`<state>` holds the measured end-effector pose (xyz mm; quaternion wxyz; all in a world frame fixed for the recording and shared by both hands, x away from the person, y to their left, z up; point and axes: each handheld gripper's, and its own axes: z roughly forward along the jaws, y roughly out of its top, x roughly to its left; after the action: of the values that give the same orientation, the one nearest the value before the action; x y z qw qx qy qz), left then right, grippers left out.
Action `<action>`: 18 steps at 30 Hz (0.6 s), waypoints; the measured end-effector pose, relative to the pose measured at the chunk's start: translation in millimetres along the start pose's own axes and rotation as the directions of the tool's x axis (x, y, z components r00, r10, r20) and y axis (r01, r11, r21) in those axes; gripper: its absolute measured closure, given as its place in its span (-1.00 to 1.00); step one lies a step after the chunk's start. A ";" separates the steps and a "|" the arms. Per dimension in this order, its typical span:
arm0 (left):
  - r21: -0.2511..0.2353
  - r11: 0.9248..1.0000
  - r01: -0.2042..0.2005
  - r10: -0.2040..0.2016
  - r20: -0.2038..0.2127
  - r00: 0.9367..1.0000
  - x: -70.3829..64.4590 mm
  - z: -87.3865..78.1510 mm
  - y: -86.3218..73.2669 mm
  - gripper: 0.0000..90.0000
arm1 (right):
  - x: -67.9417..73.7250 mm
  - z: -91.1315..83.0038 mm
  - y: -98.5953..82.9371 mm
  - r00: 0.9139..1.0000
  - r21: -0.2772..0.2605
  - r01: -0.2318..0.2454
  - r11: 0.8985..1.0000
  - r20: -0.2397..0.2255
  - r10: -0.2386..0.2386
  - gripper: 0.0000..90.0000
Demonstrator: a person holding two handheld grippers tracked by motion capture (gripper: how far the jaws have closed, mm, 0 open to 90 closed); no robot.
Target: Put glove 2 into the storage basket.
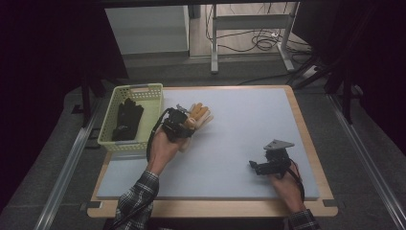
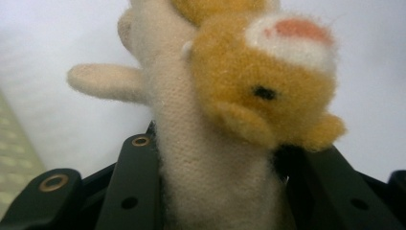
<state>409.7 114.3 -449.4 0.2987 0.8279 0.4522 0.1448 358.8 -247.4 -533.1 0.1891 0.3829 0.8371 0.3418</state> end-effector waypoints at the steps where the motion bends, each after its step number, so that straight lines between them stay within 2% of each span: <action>1: -0.007 1.000 0.016 -0.016 -0.009 1.000 4.0 -4.8 4.2 0.34 | 0.0 0.1 0.0 1.000 -0.001 0.001 1.000 0.000 -0.001 -0.81; 6: -0.014 0.999 0.036 -0.037 -0.032 0.999 14.2 -14.1 10.4 0.33 | -0.1 0.1 -0.1 1.000 -0.001 0.002 1.000 0.001 -0.002 -0.81; 11: -0.019 0.998 0.064 -0.065 -0.065 0.996 30.2 -26.0 14.2 0.34 | -0.1 0.1 -0.1 1.000 -0.001 0.002 1.000 0.001 -0.002 -0.81; 15: -0.030 0.995 0.097 -0.100 -0.093 0.991 46.5 -37.0 15.2 0.34 | -0.1 0.2 -0.1 1.000 -0.003 0.001 1.000 0.000 -0.001 -0.81; 17: -0.045 0.991 0.127 -0.131 -0.113 0.985 59.0 -46.2 15.0 0.34 | -0.1 0.2 -0.1 1.000 -0.003 0.001 1.000 0.000 -0.001 -0.81; 18: -0.045 0.991 0.127 -0.131 -0.113 0.985 59.0 -46.2 15.0 0.34 | -0.1 0.2 -0.1 1.000 -0.003 0.001 1.000 0.000 -0.001 -0.81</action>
<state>428.4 174.2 -405.8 0.2960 0.7813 0.5187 0.1813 359.0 -247.4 -533.3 0.1898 0.3824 0.8367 0.3430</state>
